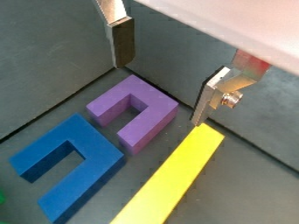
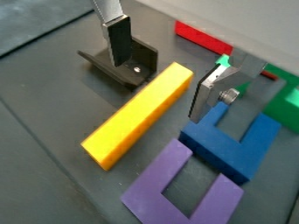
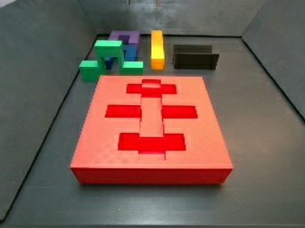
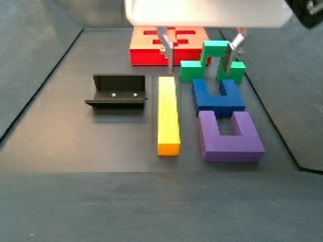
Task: Pick up the purple object. Move up. Place the purple object on the fixture. Regrasp the purple object. Move to above the board. Insert the purple object.
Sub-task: Pick up the purple object.
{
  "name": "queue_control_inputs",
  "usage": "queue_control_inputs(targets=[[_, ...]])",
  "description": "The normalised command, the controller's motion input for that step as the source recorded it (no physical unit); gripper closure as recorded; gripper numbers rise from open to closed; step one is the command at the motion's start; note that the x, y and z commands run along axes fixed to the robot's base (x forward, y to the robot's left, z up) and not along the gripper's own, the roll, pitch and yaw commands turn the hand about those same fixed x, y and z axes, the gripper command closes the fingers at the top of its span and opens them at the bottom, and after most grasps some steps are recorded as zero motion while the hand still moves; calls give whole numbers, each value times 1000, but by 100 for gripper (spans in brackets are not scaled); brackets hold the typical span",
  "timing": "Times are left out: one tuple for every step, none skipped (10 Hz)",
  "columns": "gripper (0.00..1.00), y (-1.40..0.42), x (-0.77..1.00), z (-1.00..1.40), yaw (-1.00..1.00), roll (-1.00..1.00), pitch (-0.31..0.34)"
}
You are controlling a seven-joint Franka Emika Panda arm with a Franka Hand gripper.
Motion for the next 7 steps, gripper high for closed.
queue_control_inputs(targets=[[0, 0, -243, -443, -203, -17, -176], [0, 54, -243, -437, -126, -14, -164], [0, 46, -77, -457, 0, -56, -203], [0, 26, 0, -454, 129, -104, -217], [0, 89, 0, -383, 271, -146, -186], [0, 80, 31, -269, 294, -149, -143], [0, 29, 0, -163, 177, -116, -113]])
